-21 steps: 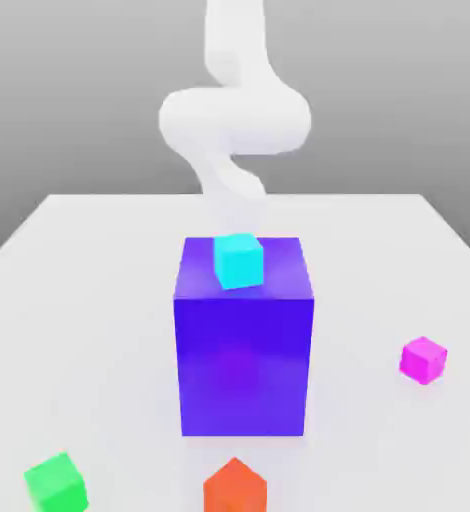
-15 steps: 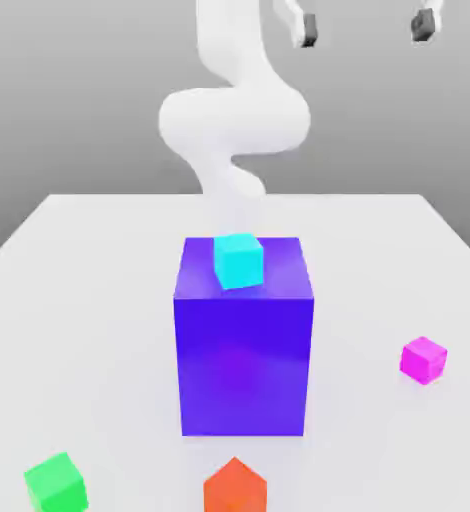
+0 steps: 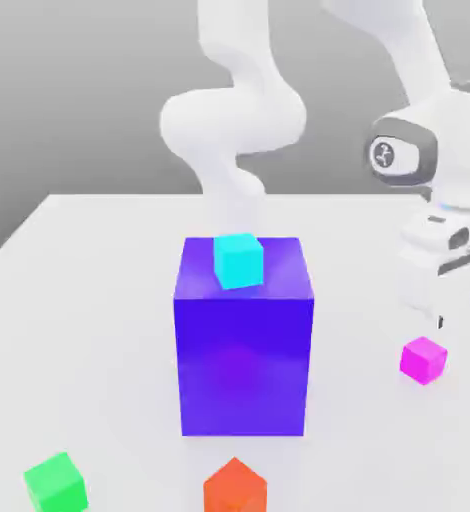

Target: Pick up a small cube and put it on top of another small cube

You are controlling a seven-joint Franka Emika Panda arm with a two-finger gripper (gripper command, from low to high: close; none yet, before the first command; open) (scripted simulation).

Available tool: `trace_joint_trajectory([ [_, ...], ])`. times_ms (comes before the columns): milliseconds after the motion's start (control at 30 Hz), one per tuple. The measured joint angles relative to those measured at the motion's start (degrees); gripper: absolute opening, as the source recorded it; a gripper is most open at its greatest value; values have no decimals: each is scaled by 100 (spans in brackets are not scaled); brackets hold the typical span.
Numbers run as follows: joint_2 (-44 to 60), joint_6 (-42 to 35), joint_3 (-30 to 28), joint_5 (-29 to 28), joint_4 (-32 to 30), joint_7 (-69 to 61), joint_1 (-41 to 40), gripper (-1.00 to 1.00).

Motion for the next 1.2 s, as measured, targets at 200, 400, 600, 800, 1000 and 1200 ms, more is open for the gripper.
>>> trace_joint_trajectory([
  [200, 1262, 924, -1317, -1353, 188, 1050, 1095, 0],
  [400, 1415, 1058, -1501, -1460, 223, 1141, 1259, -100],
  [600, 736, 542, -930, -723, 55, 573, 858, -100],
  [800, 220, -184, -1030, 197, 257, -668, 176, -100],
  [1000, 485, -679, -1818, 471, 965, -2041, -962, -100],
  [1200, 716, -1132, -2561, 723, 1643, -3365, -2098, -100],
])
